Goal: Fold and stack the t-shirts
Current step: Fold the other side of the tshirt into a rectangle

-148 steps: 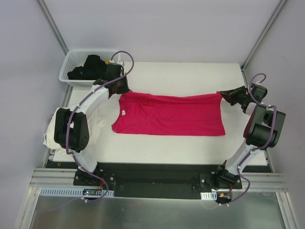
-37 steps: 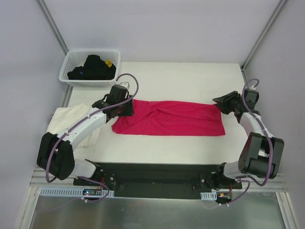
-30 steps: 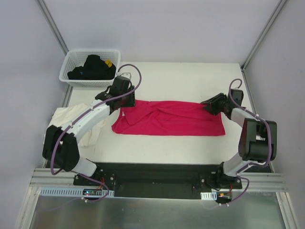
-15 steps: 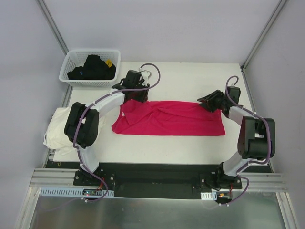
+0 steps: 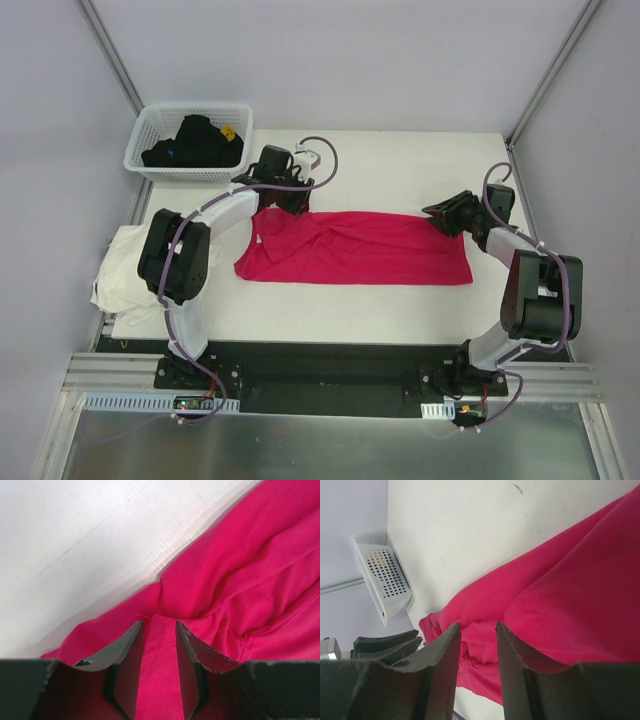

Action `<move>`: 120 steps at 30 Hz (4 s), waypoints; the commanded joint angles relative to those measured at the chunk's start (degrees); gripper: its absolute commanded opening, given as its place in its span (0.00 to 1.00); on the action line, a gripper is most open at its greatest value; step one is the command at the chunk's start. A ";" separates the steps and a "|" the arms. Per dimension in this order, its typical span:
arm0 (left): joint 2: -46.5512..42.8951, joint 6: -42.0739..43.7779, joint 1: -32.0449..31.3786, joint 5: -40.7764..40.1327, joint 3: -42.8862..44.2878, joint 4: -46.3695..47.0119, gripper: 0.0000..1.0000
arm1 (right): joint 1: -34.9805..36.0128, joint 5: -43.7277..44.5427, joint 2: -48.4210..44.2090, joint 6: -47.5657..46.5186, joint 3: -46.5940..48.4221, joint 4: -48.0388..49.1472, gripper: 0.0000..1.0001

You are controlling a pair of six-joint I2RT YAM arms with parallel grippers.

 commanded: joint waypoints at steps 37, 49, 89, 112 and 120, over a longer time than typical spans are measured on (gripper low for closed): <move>8.48 6.95 2.72 10.71 7.94 -10.12 0.28 | -5.01 -2.43 -3.79 -0.92 -2.68 1.69 0.36; 8.93 6.51 2.72 10.63 8.55 -11.26 0.00 | -5.63 -2.60 -3.62 -0.83 -3.12 1.95 0.35; -7.07 -5.97 -8.18 0.96 -5.51 -14.16 0.00 | -5.72 -4.01 -3.18 0.93 -4.09 5.12 0.34; -9.36 -5.90 -14.68 -11.78 -7.36 -14.25 0.14 | -5.63 -4.09 -3.09 0.66 -4.88 5.29 0.34; -7.87 -1.84 -14.68 -20.21 -4.37 -14.60 0.26 | -5.63 -4.18 -2.65 0.49 -4.53 5.38 0.34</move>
